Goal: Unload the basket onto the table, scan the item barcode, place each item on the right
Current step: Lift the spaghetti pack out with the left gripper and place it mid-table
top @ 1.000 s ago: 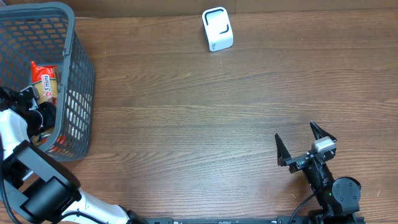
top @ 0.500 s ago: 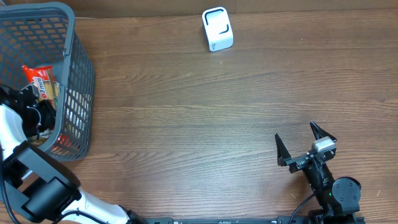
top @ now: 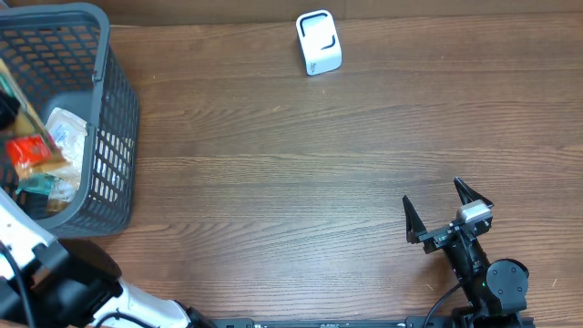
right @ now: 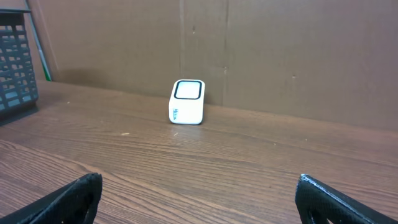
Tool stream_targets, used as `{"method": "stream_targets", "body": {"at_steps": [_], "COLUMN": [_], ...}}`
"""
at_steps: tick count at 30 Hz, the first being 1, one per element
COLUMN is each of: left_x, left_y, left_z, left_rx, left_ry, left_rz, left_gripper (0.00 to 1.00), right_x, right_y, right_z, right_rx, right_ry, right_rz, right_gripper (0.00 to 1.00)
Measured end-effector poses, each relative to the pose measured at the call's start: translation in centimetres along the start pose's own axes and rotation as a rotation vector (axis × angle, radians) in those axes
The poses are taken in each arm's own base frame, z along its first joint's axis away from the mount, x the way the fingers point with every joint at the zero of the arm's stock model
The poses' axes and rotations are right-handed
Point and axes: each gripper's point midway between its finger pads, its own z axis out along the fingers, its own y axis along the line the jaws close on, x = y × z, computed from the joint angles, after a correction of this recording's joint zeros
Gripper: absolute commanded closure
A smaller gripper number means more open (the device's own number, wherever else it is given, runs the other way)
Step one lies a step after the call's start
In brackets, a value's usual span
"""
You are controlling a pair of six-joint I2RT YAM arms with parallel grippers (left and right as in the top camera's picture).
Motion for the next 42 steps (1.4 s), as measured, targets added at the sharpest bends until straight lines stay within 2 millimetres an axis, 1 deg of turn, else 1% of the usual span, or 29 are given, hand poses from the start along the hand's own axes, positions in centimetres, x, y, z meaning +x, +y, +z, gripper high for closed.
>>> {"method": "stream_targets", "body": {"at_steps": [2,4,6,7,8,9,10,12,13,15,17,19,21,22,24,25,26,28,31,33,34,37,39,40,41,42], "left_x": [-1.1,-1.6,-1.0,-0.1,1.5,2.7,4.5,7.8,9.4,11.7,13.9,16.3,19.1,20.7,24.2,26.4,27.7,30.8,34.7,36.5,37.4,38.6,39.5,40.0,40.6,41.1], "left_y": [-2.5,-6.6,-10.9,-13.1,-16.0,-17.4,-19.5,-22.6,-24.1,-25.7,-26.6,-27.3,-28.0,-28.3,-28.6,-28.8,-28.9,-29.4,-30.6,-31.2,-32.2,-34.3,-34.8,-34.9,-34.9,-34.9], "left_z": [-2.2,-5.1,-8.0,-9.4,-11.0,-11.9,-13.0,-14.2,-14.3,-13.5,-11.1,-8.0,-4.1,-2.2,0.8,2.5,3.4,5.3,7.1,7.5,7.8,8.1,8.0,8.0,8.1,8.2], "left_rx": [0.056,0.138,0.216,0.257,0.311,0.34,0.381,0.452,0.485,0.517,0.523,0.518,0.508,0.503,0.488,0.483,0.478,0.48,0.501,0.511,0.547,0.598,0.594,0.587,0.577,0.567], "left_ry": [-0.055,-0.109,-0.136,-0.134,-0.113,-0.093,-0.058,0.018,0.058,0.13,0.212,0.297,0.374,0.405,0.476,0.509,0.522,0.538,0.537,0.544,0.516,0.466,0.472,0.482,0.496,0.51], "left_rz": [0.028,0.085,0.153,0.19,0.241,0.27,0.311,0.385,0.424,0.467,0.492,0.51,0.511,0.509,0.497,0.482,0.473,0.445,0.4,0.373,0.352,0.283,0.229,0.203,0.183,0.169], "left_gripper": [0.96,0.96,0.96,0.96,0.96,0.96,0.96,0.96,0.96,0.96,0.96,0.96,0.96,0.96,0.96,0.96,0.96,0.96,0.96,0.96,0.96,0.96,0.96,0.92,0.85,0.71], "right_x": [0.0,0.0,0.0,0.0,0.0,0.0,0.0,0.0,0.0,0.0,0.0,0.0,0.0,0.0,0.0,0.0,0.0,0.0,0.0,0.0,0.0,0.0,0.0,0.0,0.0,0.0], "right_y": [0.0,0.0,0.0,0.0,0.0,0.0,0.0,0.0,0.0,0.0,0.0,0.0,0.0,0.0,0.0,0.0,0.0,0.0,0.0,0.0,0.0,0.0,0.0,0.0,0.0,0.0], "right_z": [0.0,0.0,0.0,0.0,0.0,0.0,0.0,0.0,0.0,0.0,0.0,0.0,0.0,0.0,0.0,0.0,0.0,0.0,0.0,0.0,0.0,0.0,0.0,0.0,0.0,0.0], "right_rx": [0.0,0.0,0.0,0.0,0.0,0.0,0.0,0.0,0.0,0.0,0.0,0.0,0.0,0.0,0.0,0.0,0.0,0.001,0.0,0.0,0.0,0.0,0.0,0.0,0.0,0.0], "right_ry": [0.0,0.0,0.0,0.0,0.0,-0.001,-0.001,0.0,0.0,-0.001,0.0,-0.001,0.0,0.0,-0.001,-0.001,0.0,-0.001,0.0,0.0,-0.001,-0.001,-0.001,-0.001,-0.001,-0.001], "right_rz": [-0.001,0.0,0.0,0.0,0.0,0.0,-0.001,0.0,0.0,-0.001,-0.001,0.0,0.0,0.0,-0.001,-0.001,0.0,-0.001,0.0,0.0,-0.001,-0.001,-0.001,0.0,0.0,0.0], "right_gripper": [0.0,0.0,0.0,0.0,0.0,0.0,0.0,0.0,0.0,0.0,0.0,0.0,0.0,0.0,0.0,0.0,0.0,0.0,0.0,0.0,0.0,0.0,0.0,0.0,0.0,0.0]}}
